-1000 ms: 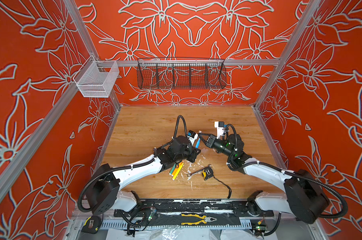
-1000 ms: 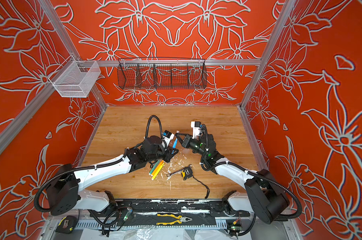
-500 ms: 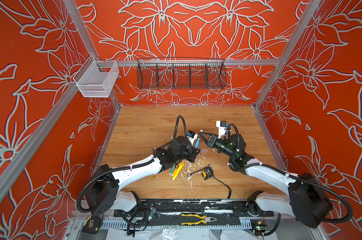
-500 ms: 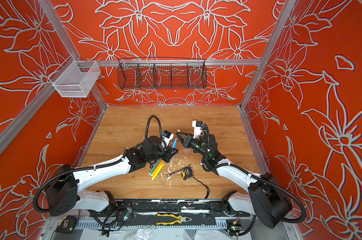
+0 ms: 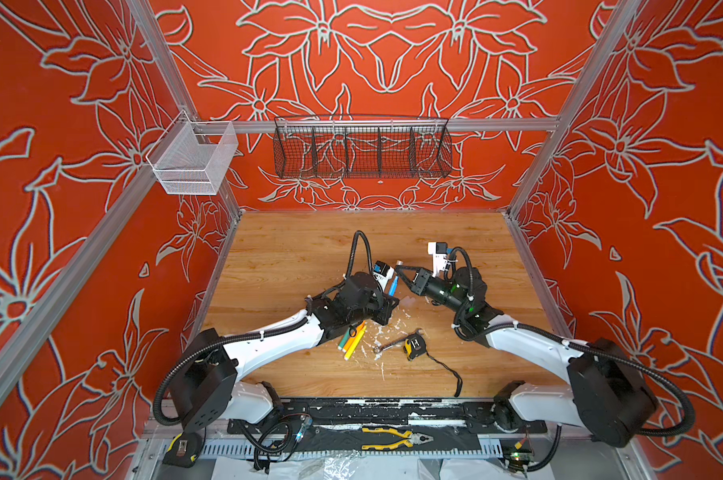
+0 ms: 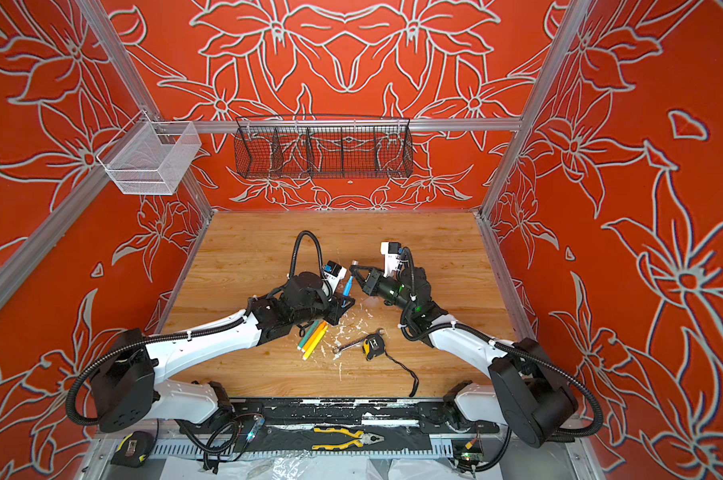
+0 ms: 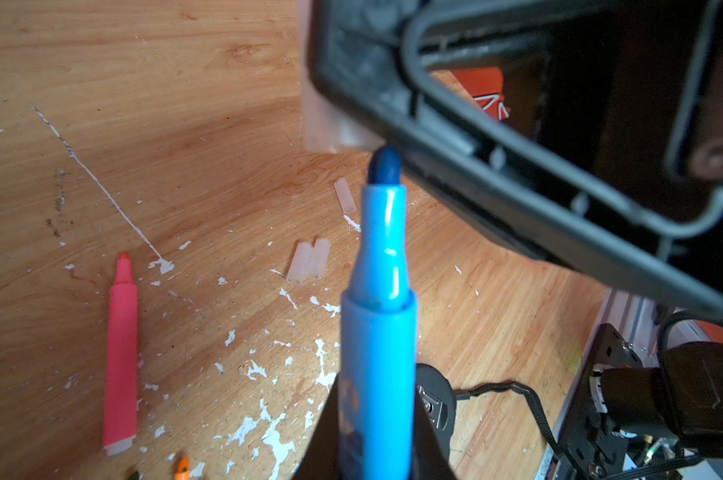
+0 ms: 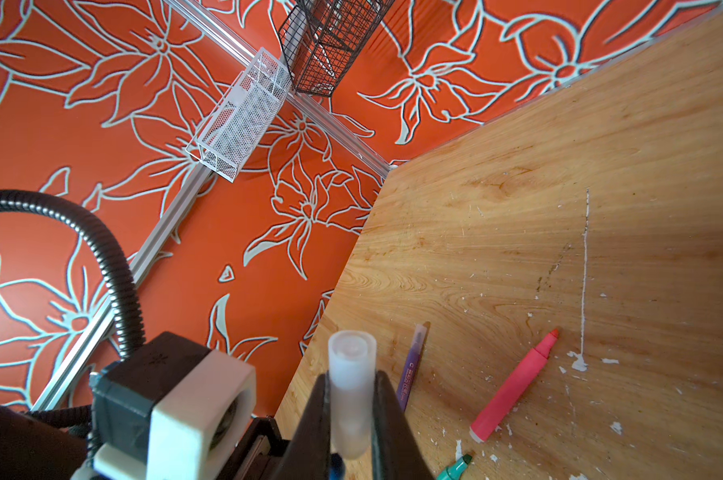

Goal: Insert the pens into the pen caps
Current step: 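Lower the cap onto the blue marker tip with the right gripper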

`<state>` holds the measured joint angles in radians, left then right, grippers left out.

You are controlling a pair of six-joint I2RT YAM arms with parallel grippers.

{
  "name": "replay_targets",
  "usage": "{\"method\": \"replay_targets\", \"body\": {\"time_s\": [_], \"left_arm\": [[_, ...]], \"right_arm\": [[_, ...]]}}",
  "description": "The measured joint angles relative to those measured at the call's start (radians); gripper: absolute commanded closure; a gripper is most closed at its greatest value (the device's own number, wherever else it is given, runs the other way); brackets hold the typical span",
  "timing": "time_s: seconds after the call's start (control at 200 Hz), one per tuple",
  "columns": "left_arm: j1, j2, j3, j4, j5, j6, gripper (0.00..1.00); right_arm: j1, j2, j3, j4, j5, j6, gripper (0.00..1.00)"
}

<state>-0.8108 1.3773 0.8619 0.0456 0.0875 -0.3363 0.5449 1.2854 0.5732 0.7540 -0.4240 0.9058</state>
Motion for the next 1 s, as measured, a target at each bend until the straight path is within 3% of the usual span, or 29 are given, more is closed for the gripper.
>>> {"method": "replay_targets", "body": {"time_s": [0.996], "left_arm": [[0.039, -0.052, -0.071, 0.018, 0.005, -0.037, 1.00]], "right_arm": [[0.066, 0.077, 0.019, 0.048, -0.018, -0.005, 1.00]]}}
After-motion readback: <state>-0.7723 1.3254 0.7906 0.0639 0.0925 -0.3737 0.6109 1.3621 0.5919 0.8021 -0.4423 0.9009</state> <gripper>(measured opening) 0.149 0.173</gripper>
